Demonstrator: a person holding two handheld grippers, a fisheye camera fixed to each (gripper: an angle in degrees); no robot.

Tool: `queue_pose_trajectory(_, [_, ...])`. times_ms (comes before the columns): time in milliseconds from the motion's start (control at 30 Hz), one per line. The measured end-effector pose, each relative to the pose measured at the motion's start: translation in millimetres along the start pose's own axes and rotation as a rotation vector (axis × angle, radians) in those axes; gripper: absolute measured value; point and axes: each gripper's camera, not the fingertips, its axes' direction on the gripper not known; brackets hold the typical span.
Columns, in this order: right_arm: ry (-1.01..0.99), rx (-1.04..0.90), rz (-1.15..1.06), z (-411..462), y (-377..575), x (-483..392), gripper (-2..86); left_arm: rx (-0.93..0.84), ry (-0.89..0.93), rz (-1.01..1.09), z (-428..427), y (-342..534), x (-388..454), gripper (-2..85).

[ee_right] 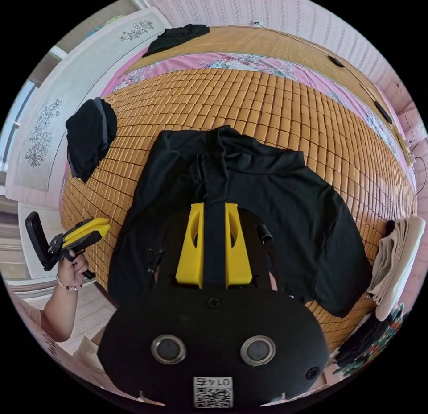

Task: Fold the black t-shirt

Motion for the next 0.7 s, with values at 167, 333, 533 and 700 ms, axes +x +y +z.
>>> queue_pose_trajectory(167, [-0.021, 0.036, 0.013, 23, -5, 32, 8.1, -0.049, -0.008, 0.109, 7, -43, 19, 5.0])
queue_pose_trajectory(333, [-0.02, 0.059, -0.022, 46, -17, 47, 8.2, -0.106, -0.016, 0.187, 35, -93, 45, 6.0])
queue_pose_trajectory(533, [-0.07, 0.081, -0.043, 62, -15, 75, 7.8, -0.221, -0.014, 0.286, 62, -114, 86, 9.3])
queue_pose_trajectory(700, [-0.037, -0.023, -0.115, 111, -22, 80, 1.9, -0.264, -0.169, 0.335, 66, -96, 96, 4.3])
